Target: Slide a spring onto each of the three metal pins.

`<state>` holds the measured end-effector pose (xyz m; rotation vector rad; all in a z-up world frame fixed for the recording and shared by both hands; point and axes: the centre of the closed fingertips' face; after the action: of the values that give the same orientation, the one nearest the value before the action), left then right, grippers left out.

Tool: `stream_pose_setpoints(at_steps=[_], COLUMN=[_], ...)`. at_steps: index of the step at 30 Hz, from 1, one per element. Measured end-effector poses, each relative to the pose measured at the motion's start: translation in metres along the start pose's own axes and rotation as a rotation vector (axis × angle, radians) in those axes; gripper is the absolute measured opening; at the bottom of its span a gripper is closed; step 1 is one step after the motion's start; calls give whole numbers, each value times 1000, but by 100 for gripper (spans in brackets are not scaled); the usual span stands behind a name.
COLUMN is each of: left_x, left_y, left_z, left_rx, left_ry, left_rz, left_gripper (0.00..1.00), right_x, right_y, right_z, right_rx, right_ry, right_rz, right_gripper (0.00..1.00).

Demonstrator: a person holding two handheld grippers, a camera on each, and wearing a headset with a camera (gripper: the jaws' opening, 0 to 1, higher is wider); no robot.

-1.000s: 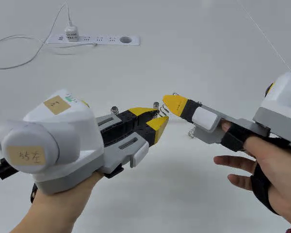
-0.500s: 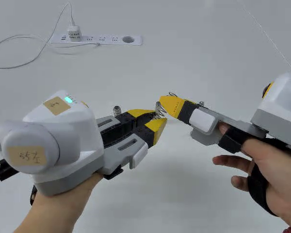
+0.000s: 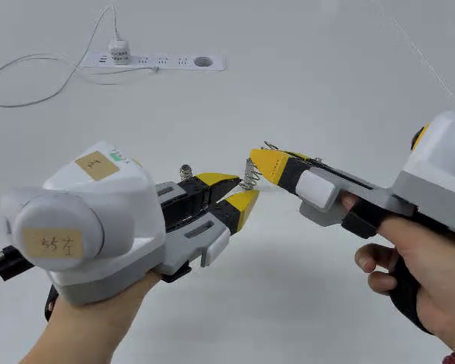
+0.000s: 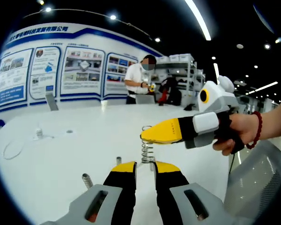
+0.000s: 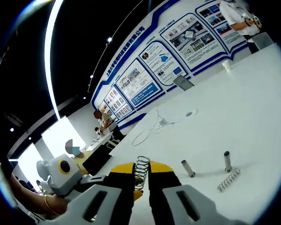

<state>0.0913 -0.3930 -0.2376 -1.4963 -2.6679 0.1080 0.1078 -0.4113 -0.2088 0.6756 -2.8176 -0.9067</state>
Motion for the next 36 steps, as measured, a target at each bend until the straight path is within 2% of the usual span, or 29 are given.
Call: stream_pose_setpoints(at_steps=[4, 9, 15, 22, 36], left_x=[3, 8, 14, 20, 23], left_y=[3, 11, 20, 33, 40], left_z=[3, 8, 11, 15, 26], left_rx=[-19, -20, -41, -40, -63], left_ry=[19, 47, 57, 68, 106], left_rz=[-11, -47, -74, -111, -131], left_gripper=[19, 26, 32, 40, 51], right_x=[-2, -8, -15, -23, -41], right_y=[-1, -4, -10, -23, -44], right_z=[0, -3, -7, -13, -15], right_rx=[69, 114, 166, 213, 275], right_ry=[17, 17, 8, 4, 18], right_rz=[-14, -15, -13, 8, 47], right_gripper=[11, 11, 11, 11, 11])
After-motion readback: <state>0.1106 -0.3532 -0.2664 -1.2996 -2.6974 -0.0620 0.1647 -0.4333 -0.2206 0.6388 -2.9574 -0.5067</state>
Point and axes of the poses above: the centre of the closed fingertips' face, and the gripper's own axes: x roughly backward along the fingers, y roughly to its left, z roughly out of its underside, and after that the axes turned 12 degrees about -y, right-handed
